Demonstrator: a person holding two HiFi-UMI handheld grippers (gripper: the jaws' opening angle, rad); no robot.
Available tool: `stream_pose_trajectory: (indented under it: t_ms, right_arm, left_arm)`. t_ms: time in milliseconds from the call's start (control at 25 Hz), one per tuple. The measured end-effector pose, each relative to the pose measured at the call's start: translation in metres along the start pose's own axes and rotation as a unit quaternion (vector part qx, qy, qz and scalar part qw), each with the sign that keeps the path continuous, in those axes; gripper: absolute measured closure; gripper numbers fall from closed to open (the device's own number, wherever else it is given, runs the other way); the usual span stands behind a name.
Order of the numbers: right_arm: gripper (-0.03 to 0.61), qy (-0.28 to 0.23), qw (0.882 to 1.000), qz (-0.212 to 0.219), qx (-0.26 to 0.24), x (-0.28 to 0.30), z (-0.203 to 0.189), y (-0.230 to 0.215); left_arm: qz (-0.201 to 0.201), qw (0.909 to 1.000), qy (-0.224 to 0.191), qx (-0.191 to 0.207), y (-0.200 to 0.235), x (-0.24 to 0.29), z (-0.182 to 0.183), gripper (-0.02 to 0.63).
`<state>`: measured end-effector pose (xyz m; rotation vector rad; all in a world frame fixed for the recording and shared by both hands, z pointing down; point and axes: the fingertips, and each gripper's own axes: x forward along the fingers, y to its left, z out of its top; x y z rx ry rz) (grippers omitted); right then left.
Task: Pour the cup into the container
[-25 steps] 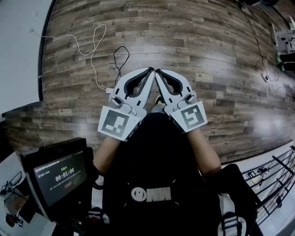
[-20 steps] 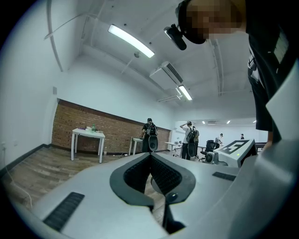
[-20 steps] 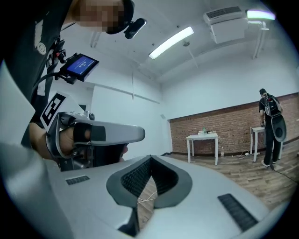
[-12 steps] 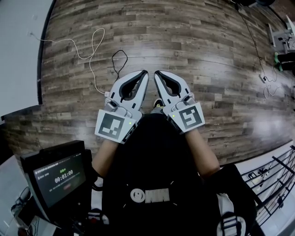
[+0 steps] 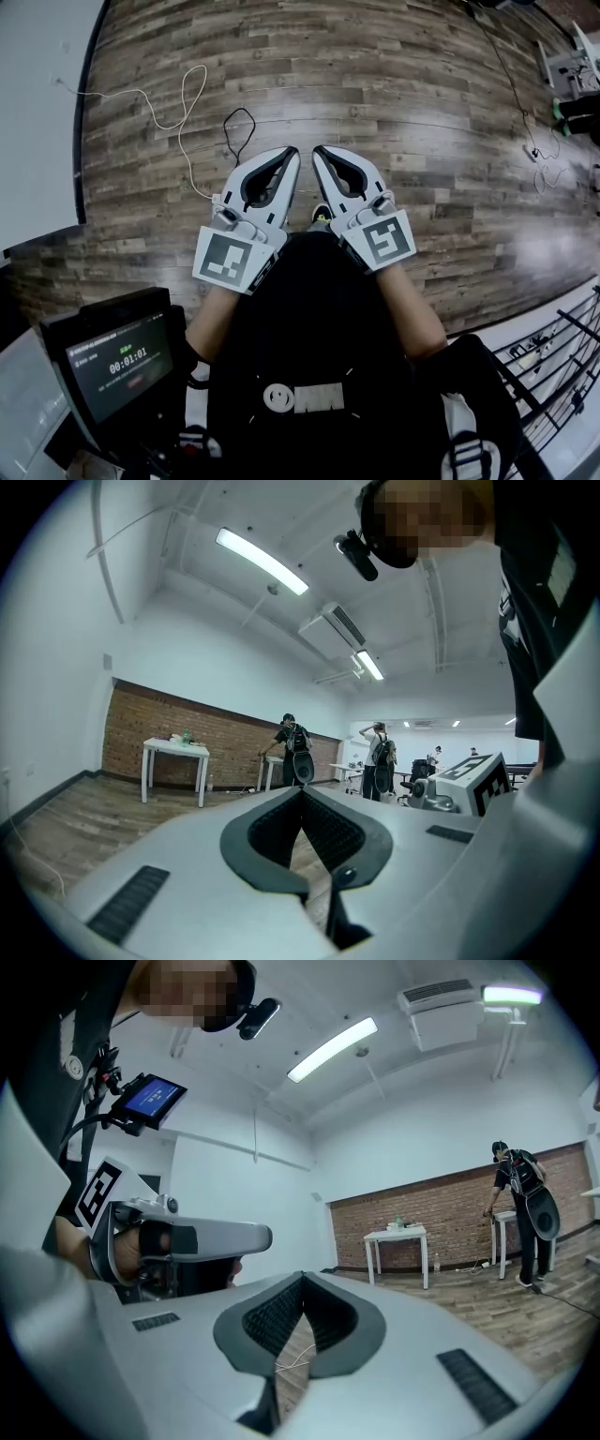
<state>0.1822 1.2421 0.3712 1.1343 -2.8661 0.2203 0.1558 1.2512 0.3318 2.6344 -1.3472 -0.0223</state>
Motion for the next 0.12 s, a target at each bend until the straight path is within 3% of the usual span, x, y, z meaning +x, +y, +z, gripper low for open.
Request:
stream_pose_trajectory:
  t_ms: [120]
  right_arm:
    - [0.571, -0.001, 1.000, -0.001, -0.004, -0.0014, -0.0008, 0.0007]
  left_arm:
    - [-0.002, 1.0000, 0.000, 0.000, -0.0011, -0.0015, -0.0004, 0.609]
